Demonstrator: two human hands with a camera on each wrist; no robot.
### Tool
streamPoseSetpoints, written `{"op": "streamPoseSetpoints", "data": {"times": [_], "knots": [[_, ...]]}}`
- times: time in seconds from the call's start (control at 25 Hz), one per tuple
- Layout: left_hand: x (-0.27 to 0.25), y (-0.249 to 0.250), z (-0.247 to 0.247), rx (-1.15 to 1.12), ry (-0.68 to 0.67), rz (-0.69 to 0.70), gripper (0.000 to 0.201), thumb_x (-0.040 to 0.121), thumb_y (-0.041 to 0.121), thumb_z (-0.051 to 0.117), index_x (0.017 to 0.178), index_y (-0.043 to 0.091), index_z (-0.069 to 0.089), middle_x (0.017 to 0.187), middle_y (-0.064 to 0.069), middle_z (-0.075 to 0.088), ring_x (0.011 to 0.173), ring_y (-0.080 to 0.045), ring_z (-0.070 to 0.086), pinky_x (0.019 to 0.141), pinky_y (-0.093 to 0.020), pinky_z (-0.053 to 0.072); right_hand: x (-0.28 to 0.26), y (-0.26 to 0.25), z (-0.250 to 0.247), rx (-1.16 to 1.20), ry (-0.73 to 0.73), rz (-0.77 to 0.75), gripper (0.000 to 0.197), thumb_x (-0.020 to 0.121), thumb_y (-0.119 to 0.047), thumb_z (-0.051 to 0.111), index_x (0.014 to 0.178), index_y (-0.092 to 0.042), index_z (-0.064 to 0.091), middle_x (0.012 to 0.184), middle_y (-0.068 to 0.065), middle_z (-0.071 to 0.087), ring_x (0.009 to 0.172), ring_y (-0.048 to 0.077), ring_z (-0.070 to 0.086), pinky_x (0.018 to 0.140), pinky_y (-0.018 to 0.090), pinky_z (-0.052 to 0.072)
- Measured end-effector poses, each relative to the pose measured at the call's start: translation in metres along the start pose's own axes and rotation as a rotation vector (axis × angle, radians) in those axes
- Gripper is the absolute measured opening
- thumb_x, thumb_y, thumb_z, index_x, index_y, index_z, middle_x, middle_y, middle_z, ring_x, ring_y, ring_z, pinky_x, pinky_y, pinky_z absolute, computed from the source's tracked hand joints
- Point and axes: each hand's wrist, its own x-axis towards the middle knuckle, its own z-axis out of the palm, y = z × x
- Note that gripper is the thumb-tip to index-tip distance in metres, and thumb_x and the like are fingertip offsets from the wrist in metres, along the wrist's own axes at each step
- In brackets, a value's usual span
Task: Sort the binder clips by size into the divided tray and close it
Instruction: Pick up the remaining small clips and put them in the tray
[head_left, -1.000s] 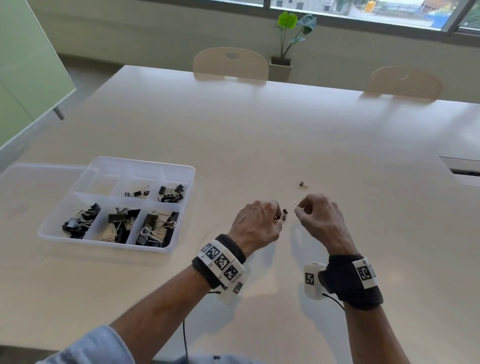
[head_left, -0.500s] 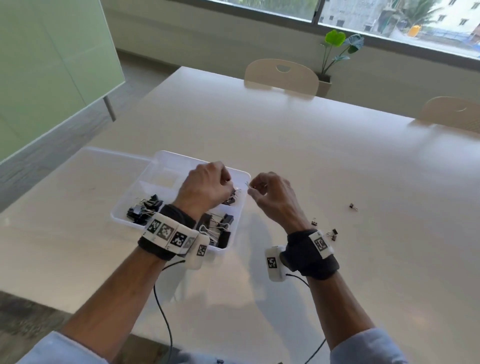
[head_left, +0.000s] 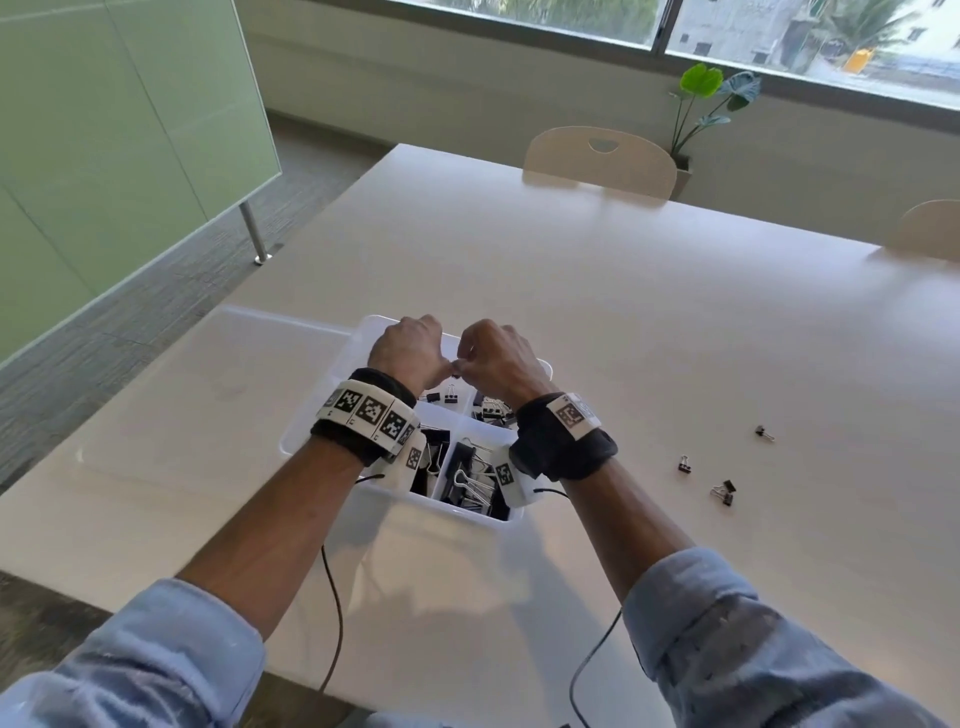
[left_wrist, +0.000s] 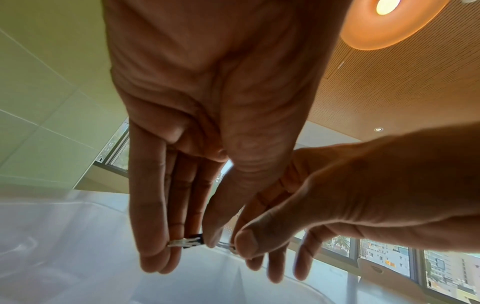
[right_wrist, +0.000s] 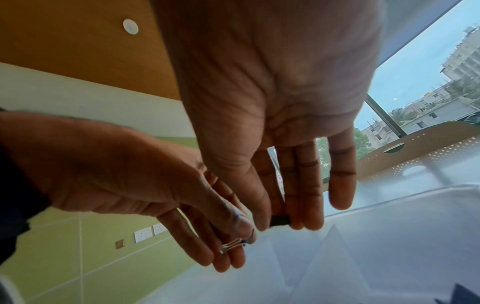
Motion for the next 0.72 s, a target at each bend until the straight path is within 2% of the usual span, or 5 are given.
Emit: {"op": "streamPoseSetpoints", "data": {"times": [0.16, 0.28, 0.4, 0.56, 0.72], "knots": [[0.007, -0.002, 0.002, -0.050, 0.019, 0.016, 0.033, 0.094, 0.032, 0.065, 0.120, 0.011, 0.067, 0.117, -0.015, 0.069, 0.109, -0.034, 0.066, 0.086, -0.038, 0.052, -0.010, 0.012, -0.007, 0.032, 0.073, 0.004, 0.012, 0.090, -0.009, 0.067, 0.096, -0.012, 0.077, 0.095, 0.004, 0.077, 0.084, 0.025, 0.072, 0.075, 0.038, 0.061], [0.003, 0.004, 0.000, -0.075, 0.028, 0.040, 0.030, 0.096, 0.035, 0.063, 0.117, 0.014, 0.068, 0.113, -0.012, 0.070, 0.105, -0.031, 0.066, 0.080, -0.034, 0.046, -0.030, 0.028, -0.021, 0.075, 0.110, -0.002, 0.011, 0.092, -0.015, 0.069, 0.095, -0.016, 0.079, 0.094, -0.002, 0.078, 0.081, 0.018, 0.073, 0.071, 0.033, 0.058], [-0.005, 0.023, -0.001, -0.093, 0.027, 0.073, 0.031, 0.097, 0.041, 0.062, 0.116, 0.019, 0.068, 0.111, -0.008, 0.071, 0.103, -0.029, 0.066, 0.078, -0.033, 0.043, -0.056, 0.047, -0.036, 0.120, 0.159, 0.013, 0.010, 0.093, -0.024, 0.069, 0.092, -0.023, 0.078, 0.086, -0.012, 0.077, 0.079, 0.010, 0.072, 0.070, 0.034, 0.060], [-0.019, 0.056, 0.009, -0.107, 0.013, 0.164, 0.034, 0.095, 0.050, 0.060, 0.117, 0.025, 0.067, 0.108, -0.001, 0.074, 0.101, -0.025, 0.068, 0.080, -0.035, 0.050, -0.096, 0.077, -0.051, 0.102, 0.235, 0.106, 0.013, 0.095, -0.037, 0.066, 0.096, -0.032, 0.078, 0.091, -0.021, 0.076, 0.084, 0.004, 0.071, 0.070, 0.029, 0.054], [-0.033, 0.107, 0.026, -0.144, -0.028, 0.267, 0.032, 0.092, 0.053, 0.060, 0.115, 0.031, 0.068, 0.106, 0.004, 0.075, 0.100, -0.022, 0.070, 0.087, -0.038, 0.056, -0.134, 0.129, -0.070, 0.079, 0.283, 0.266, 0.012, 0.093, -0.040, 0.065, 0.095, -0.036, 0.077, 0.091, -0.024, 0.075, 0.087, 0.004, 0.071, 0.075, 0.031, 0.055]]}}
